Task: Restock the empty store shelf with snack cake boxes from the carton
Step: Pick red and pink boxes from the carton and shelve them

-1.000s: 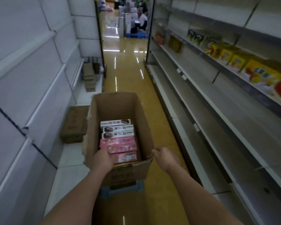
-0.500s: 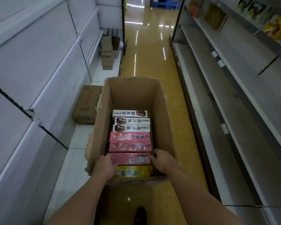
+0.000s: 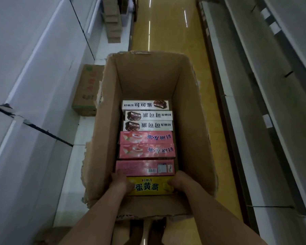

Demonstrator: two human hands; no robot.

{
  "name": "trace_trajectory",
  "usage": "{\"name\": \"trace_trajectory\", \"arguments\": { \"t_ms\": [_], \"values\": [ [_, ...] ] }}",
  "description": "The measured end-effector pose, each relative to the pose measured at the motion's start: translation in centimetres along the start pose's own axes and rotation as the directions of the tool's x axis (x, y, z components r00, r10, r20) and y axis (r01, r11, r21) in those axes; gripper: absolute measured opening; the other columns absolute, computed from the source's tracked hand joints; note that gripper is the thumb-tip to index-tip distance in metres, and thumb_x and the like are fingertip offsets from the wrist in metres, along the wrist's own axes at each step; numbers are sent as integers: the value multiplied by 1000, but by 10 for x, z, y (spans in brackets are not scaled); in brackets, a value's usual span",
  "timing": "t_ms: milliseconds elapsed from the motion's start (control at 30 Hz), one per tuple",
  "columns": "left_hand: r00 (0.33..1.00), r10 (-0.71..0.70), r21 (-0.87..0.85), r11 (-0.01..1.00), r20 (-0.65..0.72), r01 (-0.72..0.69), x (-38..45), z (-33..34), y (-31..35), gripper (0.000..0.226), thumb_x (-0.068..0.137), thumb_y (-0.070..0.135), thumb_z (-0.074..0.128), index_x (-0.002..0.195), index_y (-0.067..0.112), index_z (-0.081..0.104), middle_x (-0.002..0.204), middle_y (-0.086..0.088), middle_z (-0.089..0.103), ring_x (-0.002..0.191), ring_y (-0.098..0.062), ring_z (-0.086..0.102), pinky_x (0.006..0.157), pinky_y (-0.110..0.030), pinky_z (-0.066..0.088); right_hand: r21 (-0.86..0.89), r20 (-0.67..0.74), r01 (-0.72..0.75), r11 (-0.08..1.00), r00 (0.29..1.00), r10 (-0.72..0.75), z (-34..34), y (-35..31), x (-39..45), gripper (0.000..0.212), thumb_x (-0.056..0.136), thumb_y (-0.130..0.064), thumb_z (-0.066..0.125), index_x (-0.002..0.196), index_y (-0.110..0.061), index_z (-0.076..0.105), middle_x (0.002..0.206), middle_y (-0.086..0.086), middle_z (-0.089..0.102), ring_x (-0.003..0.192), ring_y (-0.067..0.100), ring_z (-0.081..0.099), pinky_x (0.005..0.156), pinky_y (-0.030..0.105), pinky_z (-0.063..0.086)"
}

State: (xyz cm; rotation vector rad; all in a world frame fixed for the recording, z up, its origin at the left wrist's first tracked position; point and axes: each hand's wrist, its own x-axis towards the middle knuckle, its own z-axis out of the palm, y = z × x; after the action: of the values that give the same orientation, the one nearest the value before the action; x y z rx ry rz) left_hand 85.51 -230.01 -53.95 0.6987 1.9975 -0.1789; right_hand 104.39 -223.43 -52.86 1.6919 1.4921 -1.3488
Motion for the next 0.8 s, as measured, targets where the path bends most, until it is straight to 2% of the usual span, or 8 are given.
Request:
{"name": "trace_trajectory", "arguments": {
  "t_ms": [200,400,467,533,567,600,700,800],
  "values": [
    [1000,12,-156,988,-13,-14,18,24,-6,88,94,20,56,151,12,-10,156,-10,-21,142,-38,19,114,-37,26,19,73,-92,996,993,90,8,0,20,36,96,-18,52,132,-12,51,131,12,55,118,26,55,101,37,46],
    [993,51,-236,969,-103,-75,21,30,-9,86,84,15,62,149,16,5,148,-11,4,124,-42,37,103,-40,39,194,30,-174,965,985,172,19,-3,30,31,97,-15,50,127,-11,52,130,11,54,118,25,54,101,35,45],
    [990,46,-243,967,-131,-77,20,28,-8,81,81,16,65,144,15,14,144,-12,13,124,-44,36,101,-39,38,266,3,-216,939,975,223,15,-4,29,26,97,-18,50,122,-11,56,119,8,59,108,23,59,92,34,51],
    [990,34,-236,970,-140,-67,17,25,-7,81,78,18,70,140,13,19,144,-12,16,125,-44,34,100,-39,37,346,-36,-259,902,957,289,9,-6,24,27,96,-27,52,118,-12,59,96,3,60,83,17,60,66,29,51],
    [990,42,-217,973,-137,-71,16,24,-6,84,76,22,74,140,13,20,145,-11,15,126,-44,32,101,-39,36,353,-64,-267,896,949,308,5,-8,22,32,96,-31,53,119,-12,59,92,3,59,78,16,59,60,27,47],
    [990,56,-185,980,-126,-79,15,23,-5,89,73,28,77,141,14,20,146,-11,13,128,-44,29,103,-40,35,338,-92,-265,903,946,312,3,-9,20,37,96,-36,52,123,-11,55,98,4,60,83,18,60,62,27,46],
    [988,148,43,988,-36,-146,11,20,-8,95,70,45,79,143,21,23,151,-8,7,132,-42,22,107,-41,32,214,-191,-239,947,941,281,0,-11,16,59,98,-48,42,142,-12,31,136,12,49,121,30,52,90,39,45],
    [971,234,305,930,-53,-207,5,15,-10,73,81,34,68,141,27,26,150,-4,16,127,-37,30,101,-39,38,111,-225,-174,979,955,195,-3,-14,8,57,99,-51,34,142,-14,36,138,11,49,124,29,50,94,37,42]
  ]
}}
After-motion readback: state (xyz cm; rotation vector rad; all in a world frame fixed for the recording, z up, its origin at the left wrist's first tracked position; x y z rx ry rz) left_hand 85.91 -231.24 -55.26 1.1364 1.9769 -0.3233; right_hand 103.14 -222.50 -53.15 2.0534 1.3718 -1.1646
